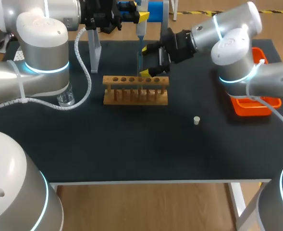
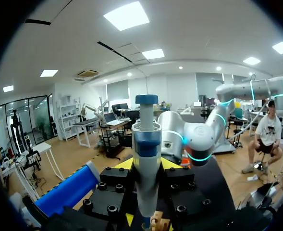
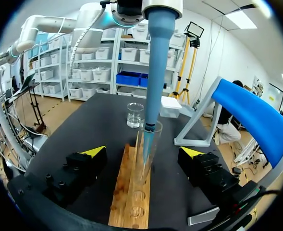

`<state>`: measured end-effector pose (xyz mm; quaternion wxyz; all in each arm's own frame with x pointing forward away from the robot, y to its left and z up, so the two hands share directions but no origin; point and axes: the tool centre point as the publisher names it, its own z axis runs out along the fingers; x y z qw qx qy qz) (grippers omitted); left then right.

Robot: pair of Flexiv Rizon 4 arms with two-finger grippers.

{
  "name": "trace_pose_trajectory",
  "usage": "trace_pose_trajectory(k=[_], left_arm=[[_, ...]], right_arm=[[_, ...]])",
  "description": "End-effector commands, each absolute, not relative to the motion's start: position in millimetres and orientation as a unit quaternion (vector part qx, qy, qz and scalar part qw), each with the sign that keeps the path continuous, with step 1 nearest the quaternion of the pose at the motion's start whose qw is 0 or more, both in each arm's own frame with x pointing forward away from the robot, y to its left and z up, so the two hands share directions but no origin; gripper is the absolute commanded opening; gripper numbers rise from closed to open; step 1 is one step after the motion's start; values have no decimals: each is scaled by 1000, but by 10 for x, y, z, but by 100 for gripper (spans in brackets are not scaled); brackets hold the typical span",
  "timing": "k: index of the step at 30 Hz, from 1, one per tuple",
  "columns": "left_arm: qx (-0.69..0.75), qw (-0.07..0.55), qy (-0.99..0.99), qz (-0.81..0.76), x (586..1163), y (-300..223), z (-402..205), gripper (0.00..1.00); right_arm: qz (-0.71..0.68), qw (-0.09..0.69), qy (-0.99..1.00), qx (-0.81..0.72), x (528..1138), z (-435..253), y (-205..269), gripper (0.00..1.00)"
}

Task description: Invert the test tube, pick up the pipette, mount the tip to pipette, aspirate from beaker and dispense into the tube, eject the tip, return the pipette, and cap with the stopper.

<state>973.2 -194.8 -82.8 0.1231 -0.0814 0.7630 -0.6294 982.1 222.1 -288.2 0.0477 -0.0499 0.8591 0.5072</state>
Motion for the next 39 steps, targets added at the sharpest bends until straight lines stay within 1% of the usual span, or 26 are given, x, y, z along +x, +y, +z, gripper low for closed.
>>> trace_pose_trajectory(k=[1, 12, 39], left_arm=[[-81, 123, 762, -630, 9738, -1949, -830, 0], [-81, 123, 762, -630, 9738, -1949, -830, 0], [-81, 123, 762, -630, 9738, -1949, -830, 0]], right_arm=[[507, 47, 859, -52, 9834, -2894, 2236, 100], [503, 46, 861, -61, 9827, -2945, 2330, 100], [504, 56, 860, -56, 9805, -2933, 2330, 100]])
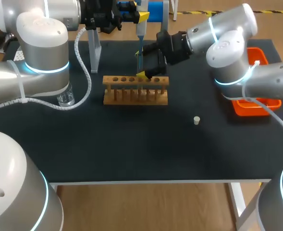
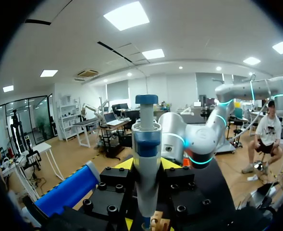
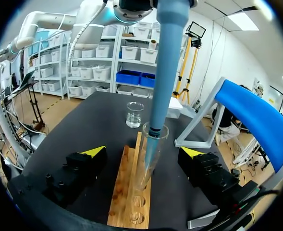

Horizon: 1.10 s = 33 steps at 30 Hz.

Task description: Invert the test tube, pick up the pipette, mount the tip to pipette, aspirate from beaker and dispense into the tube, eject the tip, return the pipette, and cap with the stopper.

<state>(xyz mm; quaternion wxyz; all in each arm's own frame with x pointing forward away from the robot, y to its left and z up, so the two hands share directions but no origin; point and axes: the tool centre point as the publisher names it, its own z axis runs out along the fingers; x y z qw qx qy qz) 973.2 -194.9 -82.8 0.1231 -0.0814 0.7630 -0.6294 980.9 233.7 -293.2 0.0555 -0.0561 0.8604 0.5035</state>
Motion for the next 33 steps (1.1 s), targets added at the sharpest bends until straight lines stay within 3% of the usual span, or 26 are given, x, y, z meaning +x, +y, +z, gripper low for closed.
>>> trace_pose_trajectory(k=[1, 33], left_arm=[[-81, 123, 762, -630, 9738, -1949, -830, 0], [-75, 139, 772, -615, 9643, -2048, -553, 0]], right_arm=[[504, 56, 860, -56, 9805, -2933, 2330, 100], [504, 56, 860, -56, 9805, -2933, 2330, 100]])
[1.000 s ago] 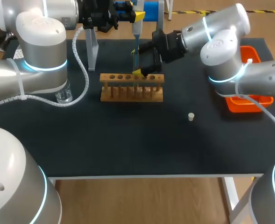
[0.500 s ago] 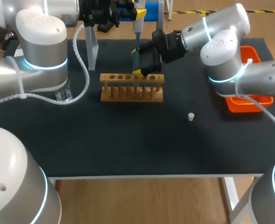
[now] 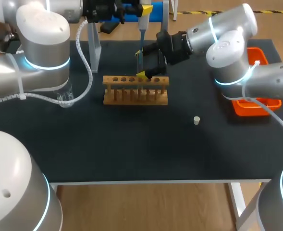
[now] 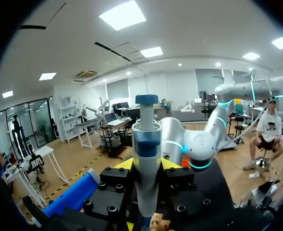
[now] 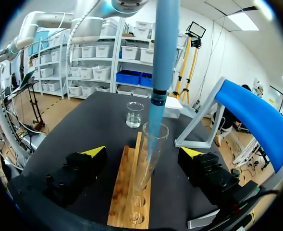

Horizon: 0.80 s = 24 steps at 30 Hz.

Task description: Invert the test tube, pick up the pipette, mount the tip to pipette, aspirate from beaker and dispense into the tube, eject the tip, return the pipette, and cap with the stopper.

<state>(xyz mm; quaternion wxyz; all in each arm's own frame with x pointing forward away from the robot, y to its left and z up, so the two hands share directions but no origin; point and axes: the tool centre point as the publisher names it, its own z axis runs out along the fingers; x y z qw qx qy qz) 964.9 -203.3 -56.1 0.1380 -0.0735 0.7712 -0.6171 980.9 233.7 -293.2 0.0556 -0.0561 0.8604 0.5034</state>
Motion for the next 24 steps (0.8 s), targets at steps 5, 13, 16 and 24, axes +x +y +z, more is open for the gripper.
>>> trace_pose_trajectory(k=[5, 13, 16, 24], left_arm=[[-74, 138, 773, -614, 9651, -2062, -539, 0], [-78, 137, 774, -614, 9663, -2082, -524, 0], [-78, 137, 773, -614, 9663, -2089, -516, 0], [-79, 138, 774, -613, 9659, -2113, -475, 0]], right_arm=[[504, 56, 860, -56, 9805, -2933, 2330, 100], [504, 56, 860, -56, 9805, -2933, 2330, 100], [504, 56, 860, -56, 9805, -2933, 2330, 100], [504, 56, 860, -56, 9805, -2933, 2330, 100]])
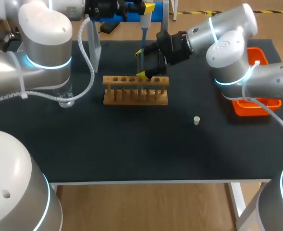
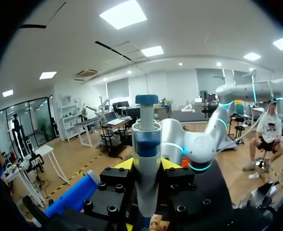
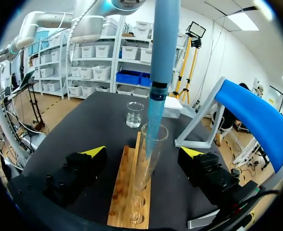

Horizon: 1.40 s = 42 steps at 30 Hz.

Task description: Invert the test tube, pick up the pipette, mount the tip to pipette, aspirate from beaker and dispense into the tube, eject the tip, return the pipette, and cap with the stopper.

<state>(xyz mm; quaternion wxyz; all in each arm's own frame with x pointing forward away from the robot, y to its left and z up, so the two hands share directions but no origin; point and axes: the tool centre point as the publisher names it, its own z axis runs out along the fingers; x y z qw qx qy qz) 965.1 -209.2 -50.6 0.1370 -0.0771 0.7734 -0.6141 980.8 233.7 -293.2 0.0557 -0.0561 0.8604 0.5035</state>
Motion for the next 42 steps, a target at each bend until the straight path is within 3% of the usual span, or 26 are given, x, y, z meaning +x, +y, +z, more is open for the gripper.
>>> trace_pose_trajectory(k=[1, 42], left_arm=[[-78, 139, 774, -613, 9655, -2117, -460, 0], [-64, 159, 787, -592, 9510, -2153, -50, 0]], right_arm=[[504, 56, 860, -56, 9805, -2933, 2330, 100], [504, 56, 860, -56, 9805, -2933, 2330, 100]])
